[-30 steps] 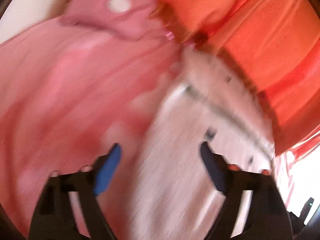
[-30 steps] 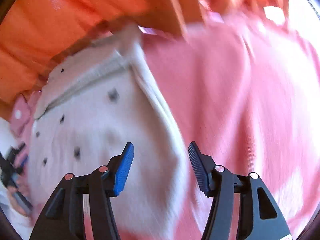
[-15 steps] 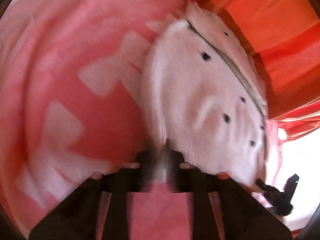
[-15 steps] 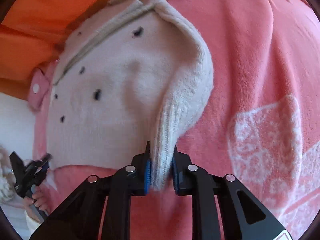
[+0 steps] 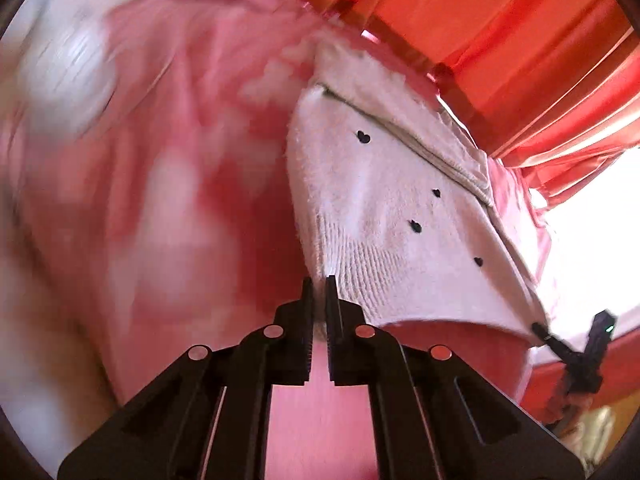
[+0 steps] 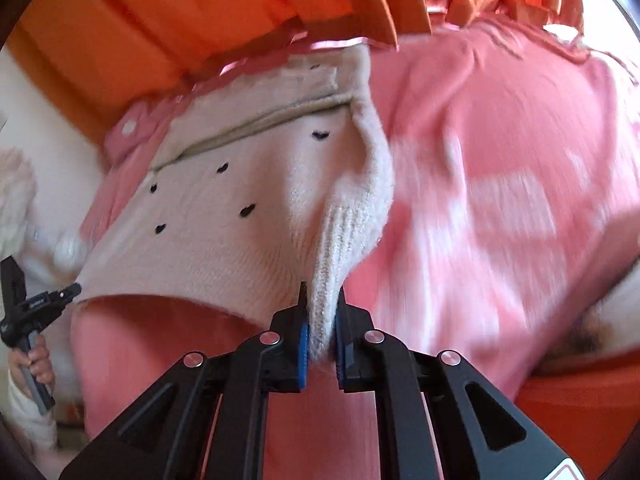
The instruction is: Fold small clothes
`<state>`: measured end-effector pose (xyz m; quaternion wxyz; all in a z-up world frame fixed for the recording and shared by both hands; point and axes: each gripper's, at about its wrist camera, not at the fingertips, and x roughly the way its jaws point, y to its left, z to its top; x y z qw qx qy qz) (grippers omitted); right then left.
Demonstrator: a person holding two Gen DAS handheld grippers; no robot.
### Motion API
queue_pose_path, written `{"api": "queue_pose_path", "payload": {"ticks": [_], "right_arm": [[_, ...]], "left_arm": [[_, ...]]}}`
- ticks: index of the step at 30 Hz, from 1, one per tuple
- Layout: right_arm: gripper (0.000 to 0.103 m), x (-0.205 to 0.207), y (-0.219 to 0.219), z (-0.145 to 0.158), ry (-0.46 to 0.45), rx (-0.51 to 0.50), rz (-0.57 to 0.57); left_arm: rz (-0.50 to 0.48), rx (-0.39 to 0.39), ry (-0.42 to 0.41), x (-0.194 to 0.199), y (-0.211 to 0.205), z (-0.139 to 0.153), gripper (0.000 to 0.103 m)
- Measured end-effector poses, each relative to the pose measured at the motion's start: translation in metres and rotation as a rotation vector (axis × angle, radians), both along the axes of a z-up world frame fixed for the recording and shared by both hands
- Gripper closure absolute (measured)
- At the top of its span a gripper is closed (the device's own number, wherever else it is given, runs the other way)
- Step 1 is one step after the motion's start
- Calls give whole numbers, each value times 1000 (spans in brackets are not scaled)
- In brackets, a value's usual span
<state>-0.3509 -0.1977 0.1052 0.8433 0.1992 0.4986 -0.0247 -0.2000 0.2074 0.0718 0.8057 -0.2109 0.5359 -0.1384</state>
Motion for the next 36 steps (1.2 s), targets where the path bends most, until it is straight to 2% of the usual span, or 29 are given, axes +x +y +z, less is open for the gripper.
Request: {"api": "queue_pose_path", "payload": {"ticks": [3,5,8,10,12,13,15,17,19,20,22,25,27,29,34,36], "right_arm": [[94,-28,5,23,-42,-2,41],[94,-28,-1,55,-157,-1,39],[94,13,-34,92,-372,58,-16],[94,56,-55,95,-446,90,-60],[94,121,-70,83,-462,79,-115],[94,151,-76,71,-435,75,-163],[94,185,-81,48,-364,112,-221],[93,196,-80,29,-323,150,-219],[93,187,-73,19,-310,105,-202],[93,181,-72,17,-304,87,-200],[93,160,-70,9,-302,103,-204],[92,133,-62,5,-299,114,-217],[92,113,-57,9,-306,118,-211],[92,100,-52,12,-313,112,-211],[92,75,-45,14,-320,125,-205],[92,67,-40,16,-326,117,-201]], "left_arm": [[55,-74,-5,-37,13,21,100],[65,-79,-77,-36,15,46,103],[36,-8,-312,14,-2,97,103],[31,25,-413,54,-12,112,103],[39,33,-441,112,-25,107,103],[61,44,-426,134,-30,101,103],[73,72,-371,164,-43,86,103],[30,13,-308,165,-50,69,103],[-8,4,-220,143,-54,43,100],[-24,7,-154,128,-58,23,91],[-47,-8,-39,105,-68,-10,79],[-39,-130,149,66,-81,-60,70],[-6,-197,197,50,-90,-77,59],[40,-195,209,41,-95,-85,41],[70,-227,186,37,-114,-98,36],[41,-272,182,42,-125,-104,39]]}}
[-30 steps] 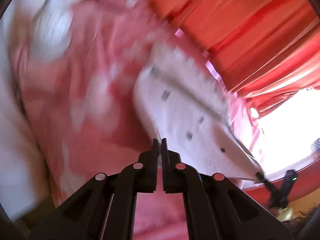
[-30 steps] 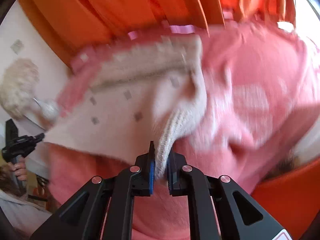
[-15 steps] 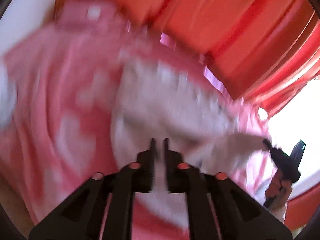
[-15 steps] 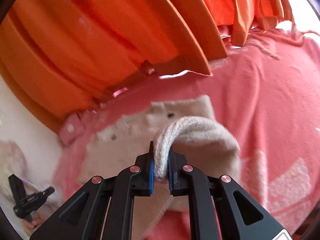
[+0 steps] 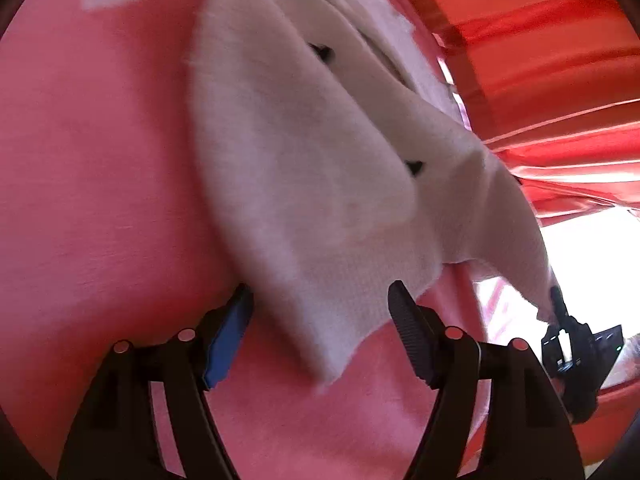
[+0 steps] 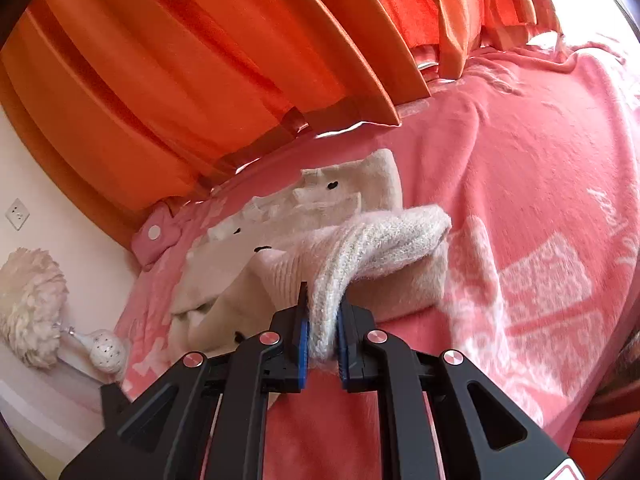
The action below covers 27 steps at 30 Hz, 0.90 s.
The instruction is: Fold small clothes
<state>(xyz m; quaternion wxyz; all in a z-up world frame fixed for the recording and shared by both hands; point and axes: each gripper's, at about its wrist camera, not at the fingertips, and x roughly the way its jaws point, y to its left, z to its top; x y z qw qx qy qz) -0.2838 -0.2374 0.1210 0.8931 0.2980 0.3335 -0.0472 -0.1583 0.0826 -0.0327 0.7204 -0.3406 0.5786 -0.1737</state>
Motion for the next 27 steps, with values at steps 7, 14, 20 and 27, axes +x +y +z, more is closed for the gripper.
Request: {"api": "queue_pose_path", "payload": {"ticks": [7,14,20,27], "right_arm": [[92,-53,7,4,28,-61,14],[98,-117,11,35,-3,-102,70],[100,-8,-8,76,-233,-160,50],[101,186,-64,15,-113,-95,-104]], "left_arm": [[-78,15,-112,-22,26,46,97],[65,131,-345,-69,135,173,98],[34,192,-575,41,96,212,97],[61,352,-561,221,23,164,97]]}}
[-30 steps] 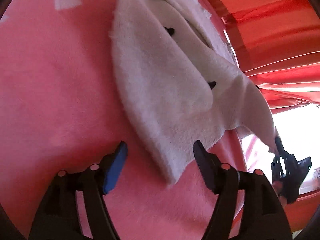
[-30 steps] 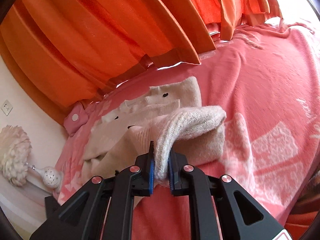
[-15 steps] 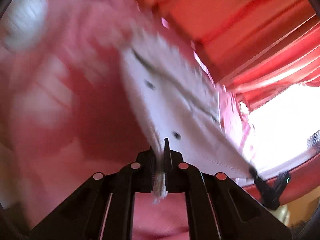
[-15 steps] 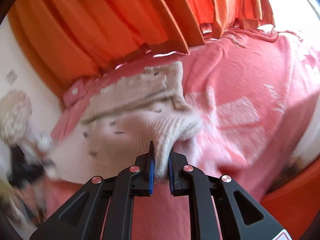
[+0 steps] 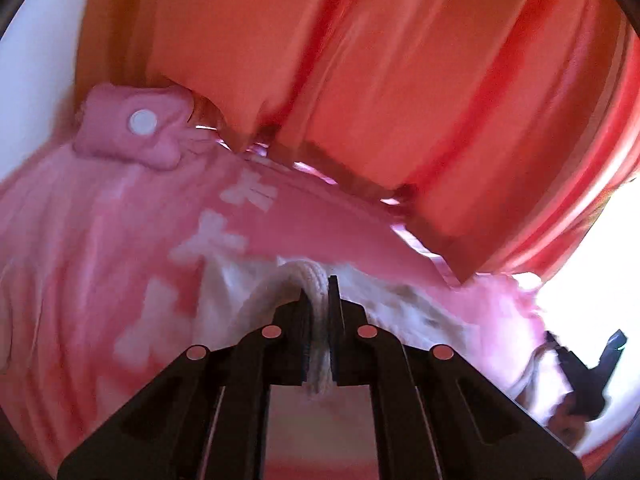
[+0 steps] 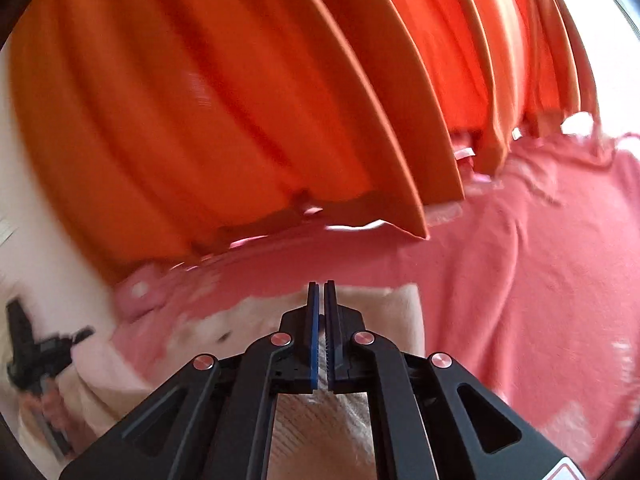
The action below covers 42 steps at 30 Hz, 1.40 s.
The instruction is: Fold small clothes
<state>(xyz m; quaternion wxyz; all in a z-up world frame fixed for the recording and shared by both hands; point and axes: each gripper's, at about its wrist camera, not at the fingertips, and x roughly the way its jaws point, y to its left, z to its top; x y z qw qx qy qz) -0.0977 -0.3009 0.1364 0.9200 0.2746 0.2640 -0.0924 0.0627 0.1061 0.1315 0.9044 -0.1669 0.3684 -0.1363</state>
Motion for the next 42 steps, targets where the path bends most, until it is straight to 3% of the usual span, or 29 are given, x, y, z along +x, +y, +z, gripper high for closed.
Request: {"api": "queue_pose_path", "payload": {"ticks": [2,5,8,9,10,11,12,13,14,17,19,20,21,22,23,24,26,28,29,31,32,34,37,39,40,41,42], "right_arm": [[100,37,-17,-34,58,58,-43],[96,66,-27,-67,128,85,-106],[88,70,-33,-60,136,19,-130],[74,67,-32,-55,132,-19,-135],[66,63,-32,-52,135,-50,-146],[54,61,-31,-51,143,-77,-152],[53,62,-30,-54,159,-83,-137],[53,66,-29,-58,187,-79,-107],[53,74,-24,-66,241,-73,-58],[53,92,-9,-93,381,-100,41],[53,103,3,-108,456,-170,80],[55,105,6,-111,470,-205,79],[74,107,9,-111,472,-237,77],[89,106,10,-105,453,-232,75],[93,104,7,-98,416,-203,71],[94,98,4,-85,342,-154,69],[95,82,-7,-51,157,-88,45],[95,70,-26,-36,36,-9,6],[95,71,-33,-38,35,21,-12],[95,84,-48,-63,137,62,-59],[95,97,-54,-91,274,50,-92],[94,110,-57,-126,425,40,-111],[91,106,-54,-111,397,-4,-119],[85,95,-51,-89,316,-19,-177],[85,88,-45,-72,253,-50,-204],[85,86,-40,-64,221,-69,-204],[84,87,-31,-55,181,-91,-184]], "left_arm": [[50,6,43,33,-1,-29,97],[94,-65,214,79,6,-97,94],[133,-139,253,75,16,-126,90],[144,-157,279,75,18,-126,89],[127,-170,277,76,16,-121,81],[102,-162,256,74,14,-113,64],[91,-114,218,74,10,-106,54],[98,-67,193,73,7,-101,37],[102,-4,170,69,4,-94,31],[30,70,183,69,-6,-95,25],[2,105,215,71,-10,-103,24],[-1,118,225,73,-11,-108,25],[-5,128,239,77,-11,-113,28],[-8,124,247,79,-11,-116,49],[-14,107,252,82,-9,-117,73],[-17,66,244,84,-6,-114,82],[-13,20,206,81,0,-101,88],[1,-2,153,82,5,-87,90],[7,2,146,83,6,-86,94],[42,51,162,94,9,-95,94],[62,73,206,102,12,-110,103],[111,116,285,111,17,-131,103],[118,37,281,107,27,-122,103],[105,39,219,96,26,-102,95],[99,61,204,89,24,-95,73],[94,69,201,85,23,-93,45],[85,76,203,77,23,-91,40]]}}
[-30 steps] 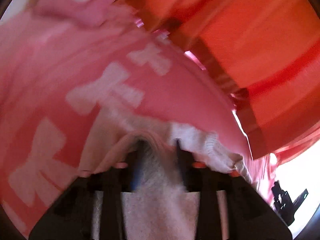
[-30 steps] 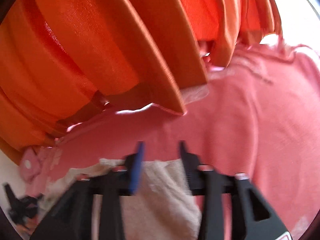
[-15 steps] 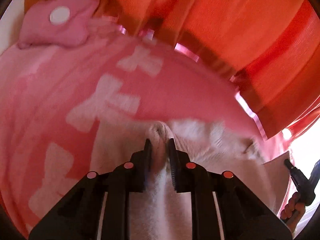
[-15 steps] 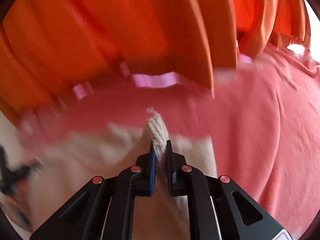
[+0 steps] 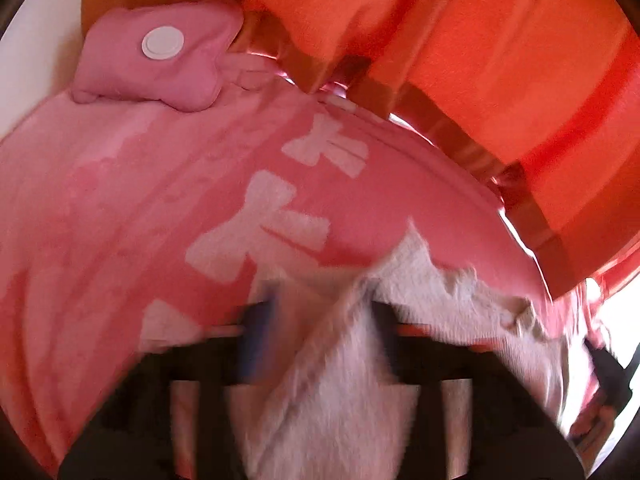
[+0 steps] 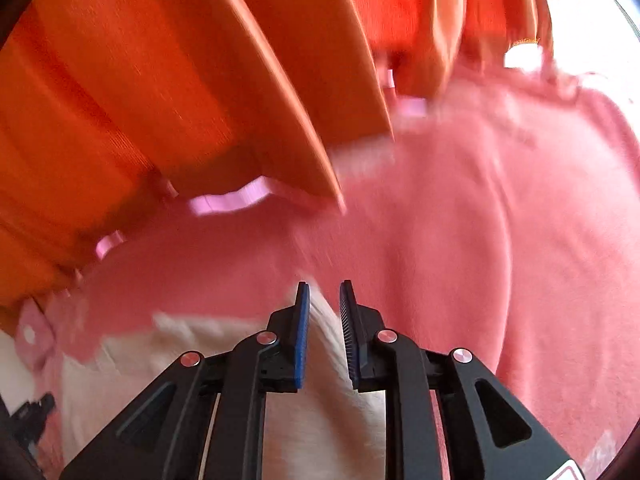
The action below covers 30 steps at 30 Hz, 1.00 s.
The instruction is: Fold small clothes
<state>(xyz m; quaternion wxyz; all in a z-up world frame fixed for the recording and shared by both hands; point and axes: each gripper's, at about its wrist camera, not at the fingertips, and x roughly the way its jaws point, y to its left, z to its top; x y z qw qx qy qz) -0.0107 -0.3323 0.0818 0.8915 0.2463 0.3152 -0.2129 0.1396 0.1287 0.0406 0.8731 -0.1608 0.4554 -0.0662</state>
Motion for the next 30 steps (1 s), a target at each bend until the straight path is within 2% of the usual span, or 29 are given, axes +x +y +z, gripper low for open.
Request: {"api": "queue_pose_path", "payload": {"ticks": [2,4,6,9,11,14,15,16,17,18,21,24,26,28,29,30], "right_arm": [[84,11,31,11,-47,27,127],[82,30,67,13,-50,93,290],[71,55,119,9,-11,127,463],[62,91,196,-3,68,134,661],[61,116,237,-13,117,117,735],[55,158,280,-29,190,84,756],[55,171,291,-38,220,94,757],[59,181,299,-46,248,105,762],[91,194,307,-55,271,106,789],[98,198,320,-56,279,70,806],[99,195,352,-27,193,-40,837],[99,201,369,-8,117,-35,842],[99,219,379,-31,190,-56,831],[99,234,384,-67,319,-101,819],[100,231,381,-70,281,-100,827],[99,231,378,-66,288,-79,817]], "left_arm": [[-35,13,38,-10,-3,-2,41],[-44,19,72,-15,-3,-8,41],[-41,25,119,-26,0,-19,41],[-63,7,168,-46,7,-32,42],[-84,1,154,-59,12,-34,62],[-119,-40,134,-73,21,-31,85],[-129,-53,130,-75,24,-30,86],[-132,-65,129,-76,26,-29,88],[-136,-84,129,-78,29,-29,88],[-140,-92,129,-78,31,-28,89],[-144,-113,125,-79,35,-27,89],[-142,-118,124,-80,38,-25,89],[-141,-105,124,-79,36,-25,89],[-135,-76,119,-79,32,-24,89],[-131,-65,115,-79,31,-23,89],[-123,-49,106,-79,29,-21,88]]}}
